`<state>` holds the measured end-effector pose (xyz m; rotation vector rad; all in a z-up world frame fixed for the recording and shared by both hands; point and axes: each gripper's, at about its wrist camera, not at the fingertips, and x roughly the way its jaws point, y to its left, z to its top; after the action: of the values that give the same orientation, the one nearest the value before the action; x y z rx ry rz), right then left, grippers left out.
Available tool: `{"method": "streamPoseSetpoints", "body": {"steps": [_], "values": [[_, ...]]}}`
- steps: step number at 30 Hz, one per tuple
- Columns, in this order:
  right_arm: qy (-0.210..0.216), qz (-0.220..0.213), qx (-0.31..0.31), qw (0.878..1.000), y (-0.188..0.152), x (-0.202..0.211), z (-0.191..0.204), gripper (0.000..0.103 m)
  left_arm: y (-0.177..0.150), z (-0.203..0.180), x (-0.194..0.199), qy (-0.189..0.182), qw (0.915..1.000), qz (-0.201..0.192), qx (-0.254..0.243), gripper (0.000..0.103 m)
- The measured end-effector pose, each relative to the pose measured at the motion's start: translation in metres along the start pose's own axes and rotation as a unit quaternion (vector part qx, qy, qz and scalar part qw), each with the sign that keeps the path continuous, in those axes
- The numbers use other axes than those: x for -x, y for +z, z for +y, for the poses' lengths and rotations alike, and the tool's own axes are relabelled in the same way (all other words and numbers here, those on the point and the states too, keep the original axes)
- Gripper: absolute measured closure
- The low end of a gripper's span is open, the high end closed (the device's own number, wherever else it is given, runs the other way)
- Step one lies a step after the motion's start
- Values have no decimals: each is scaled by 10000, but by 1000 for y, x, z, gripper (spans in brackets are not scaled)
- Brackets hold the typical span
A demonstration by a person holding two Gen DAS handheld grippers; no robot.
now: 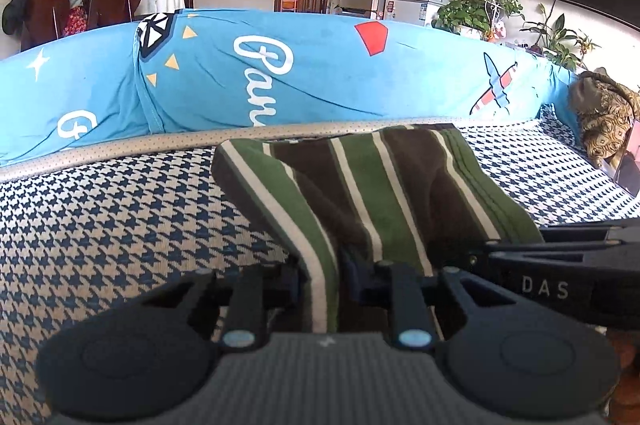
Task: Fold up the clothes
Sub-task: 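Lift the folded striped shirt with both grippers and shift it slightly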
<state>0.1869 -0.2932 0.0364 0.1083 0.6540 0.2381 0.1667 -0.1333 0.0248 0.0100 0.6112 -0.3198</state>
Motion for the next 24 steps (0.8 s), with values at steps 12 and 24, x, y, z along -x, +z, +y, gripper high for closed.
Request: {"method": "streamPoseSetpoints", "body": {"steps": [12, 24], "values": [[36, -616, 293, 9977, 21, 14, 6, 81, 25, -10, 13, 258, 9984, -464, -172, 83], [74, -931, 294, 9952, 41, 11, 0, 81, 49, -18, 1, 438, 9959, -687, -383, 83]]}}
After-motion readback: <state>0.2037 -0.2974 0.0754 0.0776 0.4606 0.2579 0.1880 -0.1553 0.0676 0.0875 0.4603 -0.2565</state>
